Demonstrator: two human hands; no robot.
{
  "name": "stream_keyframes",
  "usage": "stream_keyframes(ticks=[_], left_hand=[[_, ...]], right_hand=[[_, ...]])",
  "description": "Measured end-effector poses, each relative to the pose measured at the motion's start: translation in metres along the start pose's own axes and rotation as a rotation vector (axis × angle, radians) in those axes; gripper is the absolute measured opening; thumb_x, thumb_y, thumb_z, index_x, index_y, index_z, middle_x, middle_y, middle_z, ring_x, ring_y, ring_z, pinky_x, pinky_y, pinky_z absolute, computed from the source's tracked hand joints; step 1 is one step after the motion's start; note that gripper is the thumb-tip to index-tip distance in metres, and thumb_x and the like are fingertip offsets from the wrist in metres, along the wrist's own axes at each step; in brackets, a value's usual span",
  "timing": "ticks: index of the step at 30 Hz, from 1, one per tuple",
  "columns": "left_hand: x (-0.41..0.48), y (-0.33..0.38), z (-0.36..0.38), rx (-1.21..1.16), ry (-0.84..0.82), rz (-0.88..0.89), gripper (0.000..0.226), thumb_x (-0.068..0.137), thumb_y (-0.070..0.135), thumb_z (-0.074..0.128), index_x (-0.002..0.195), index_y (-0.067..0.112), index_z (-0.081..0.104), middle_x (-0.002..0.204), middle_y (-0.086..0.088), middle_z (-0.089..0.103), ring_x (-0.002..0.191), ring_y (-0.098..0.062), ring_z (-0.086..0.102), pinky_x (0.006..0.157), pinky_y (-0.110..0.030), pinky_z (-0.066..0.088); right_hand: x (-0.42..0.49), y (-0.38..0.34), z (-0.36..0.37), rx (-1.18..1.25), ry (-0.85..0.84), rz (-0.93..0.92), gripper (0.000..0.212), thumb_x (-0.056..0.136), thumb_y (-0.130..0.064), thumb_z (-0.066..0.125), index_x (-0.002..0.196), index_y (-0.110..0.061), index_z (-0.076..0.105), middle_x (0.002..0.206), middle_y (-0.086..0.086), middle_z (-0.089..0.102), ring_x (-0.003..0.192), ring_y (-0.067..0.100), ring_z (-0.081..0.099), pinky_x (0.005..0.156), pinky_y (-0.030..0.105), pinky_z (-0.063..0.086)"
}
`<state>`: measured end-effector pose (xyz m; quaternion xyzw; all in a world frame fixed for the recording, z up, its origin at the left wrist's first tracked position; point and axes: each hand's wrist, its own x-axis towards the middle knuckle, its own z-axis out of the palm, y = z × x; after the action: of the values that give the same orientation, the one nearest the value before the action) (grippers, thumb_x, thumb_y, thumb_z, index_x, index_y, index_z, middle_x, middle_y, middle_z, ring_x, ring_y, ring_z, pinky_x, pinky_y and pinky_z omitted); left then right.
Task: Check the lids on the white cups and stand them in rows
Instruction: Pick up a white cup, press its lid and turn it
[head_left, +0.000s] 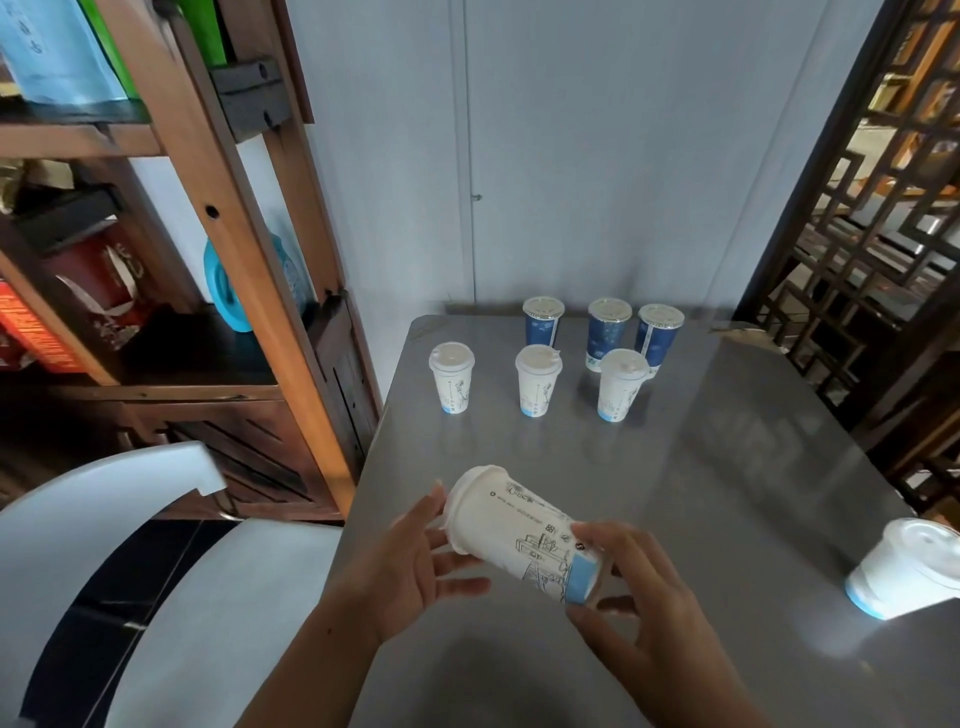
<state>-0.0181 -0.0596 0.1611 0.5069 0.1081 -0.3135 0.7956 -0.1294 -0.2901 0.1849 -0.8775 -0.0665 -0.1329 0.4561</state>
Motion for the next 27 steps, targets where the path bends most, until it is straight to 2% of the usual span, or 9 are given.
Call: stream_keyframes(ticks=[3, 6, 10, 12, 15, 21, 23, 25, 27], left_hand=[[0.001, -0.003, -0.001, 0.001, 0.001, 0.033, 0.06, 0.076, 0.046, 0.076, 0.124, 0.01, 0.067, 0.116, -0.023, 0.071, 0.101, -0.042, 0.071, 0.074, -0.048, 0.06], [0.001, -0.002, -0.003, 0.006, -0.012, 0.064, 0.051, 0.082, 0.044, 0.067, 0.12, 0.011, 0.069, 0.114, -0.022, 0.072, 0.105, -0.042, 0.071, 0.074, -0.046, 0.06], [-0.004, 0.011, 0.011, 0.1, -0.1, 0.132, 0.053, 0.088, 0.046, 0.06, 0.129, 0.013, 0.063, 0.124, -0.026, 0.064, 0.112, -0.04, 0.066, 0.084, -0.046, 0.058], [-0.008, 0.02, 0.023, 0.163, -0.142, 0.172, 0.055, 0.09, 0.044, 0.053, 0.135, 0.013, 0.058, 0.134, -0.03, 0.056, 0.117, -0.042, 0.061, 0.088, -0.048, 0.056], [-0.015, 0.029, 0.044, 0.179, -0.149, 0.218, 0.053, 0.09, 0.04, 0.052, 0.133, 0.01, 0.059, 0.132, -0.033, 0.055, 0.107, -0.037, 0.064, 0.084, -0.048, 0.055], [-0.021, 0.029, 0.078, 0.282, -0.16, 0.275, 0.043, 0.085, 0.043, 0.065, 0.118, 0.016, 0.069, 0.128, -0.021, 0.066, 0.124, -0.048, 0.055, 0.107, -0.063, 0.039], [-0.019, 0.027, 0.085, 0.288, -0.162, 0.271, 0.047, 0.08, 0.048, 0.067, 0.116, 0.018, 0.07, 0.126, -0.021, 0.067, 0.116, -0.045, 0.062, 0.101, -0.059, 0.046], [-0.017, 0.025, 0.09, 0.286, -0.162, 0.263, 0.05, 0.077, 0.053, 0.068, 0.114, 0.019, 0.071, 0.117, -0.019, 0.069, 0.102, -0.033, 0.065, 0.088, -0.048, 0.05], [-0.012, 0.019, 0.096, 0.287, -0.169, 0.254, 0.053, 0.075, 0.057, 0.071, 0.114, 0.02, 0.072, 0.11, -0.015, 0.071, 0.099, -0.027, 0.066, 0.085, -0.044, 0.051]], right_hand=[[-0.004, 0.0, 0.004, -0.003, -0.01, 0.038, 0.052, 0.075, -0.034, 0.069, 0.123, -0.043, 0.052, 0.122, -0.026, 0.052, 0.109, 0.004, 0.061, 0.071, 0.015, 0.057], [-0.007, -0.003, 0.006, 0.282, -0.093, 0.262, 0.056, 0.067, -0.041, 0.072, 0.119, -0.05, 0.053, 0.117, -0.023, 0.062, 0.096, 0.008, 0.071, 0.073, 0.024, 0.06], [-0.009, 0.0, 0.009, 0.582, -0.216, 0.492, 0.048, 0.073, -0.034, 0.069, 0.12, -0.026, 0.061, 0.109, -0.002, 0.074, 0.086, 0.02, 0.075, 0.073, 0.042, 0.062], [-0.01, -0.003, 0.01, 0.608, -0.294, 0.503, 0.051, 0.074, -0.036, 0.07, 0.122, -0.022, 0.06, 0.108, -0.001, 0.076, 0.089, 0.022, 0.074, 0.072, 0.041, 0.062], [-0.012, -0.009, 0.012, 0.648, -0.371, 0.481, 0.052, 0.078, -0.036, 0.071, 0.126, -0.021, 0.057, 0.112, 0.001, 0.075, 0.093, 0.023, 0.074, 0.073, 0.035, 0.061], [-0.02, -0.008, 0.007, 0.734, -0.311, 0.422, 0.052, 0.083, -0.02, 0.071, 0.132, -0.015, 0.054, 0.114, 0.015, 0.073, 0.091, 0.024, 0.069, 0.075, 0.036, 0.056], [-0.022, -0.006, 0.002, 0.748, -0.299, 0.413, 0.05, 0.082, -0.024, 0.071, 0.129, -0.016, 0.057, 0.112, 0.014, 0.073, 0.09, 0.021, 0.07, 0.073, 0.032, 0.055], [-0.023, -0.003, -0.004, 0.757, -0.284, 0.413, 0.047, 0.081, -0.027, 0.071, 0.126, -0.019, 0.061, 0.112, 0.012, 0.074, 0.088, 0.018, 0.07, 0.072, 0.029, 0.056], [-0.025, 0.002, -0.01, 0.741, -0.273, 0.419, 0.044, 0.081, -0.032, 0.071, 0.124, -0.027, 0.064, 0.113, 0.009, 0.074, 0.087, 0.017, 0.071, 0.073, 0.028, 0.056]])
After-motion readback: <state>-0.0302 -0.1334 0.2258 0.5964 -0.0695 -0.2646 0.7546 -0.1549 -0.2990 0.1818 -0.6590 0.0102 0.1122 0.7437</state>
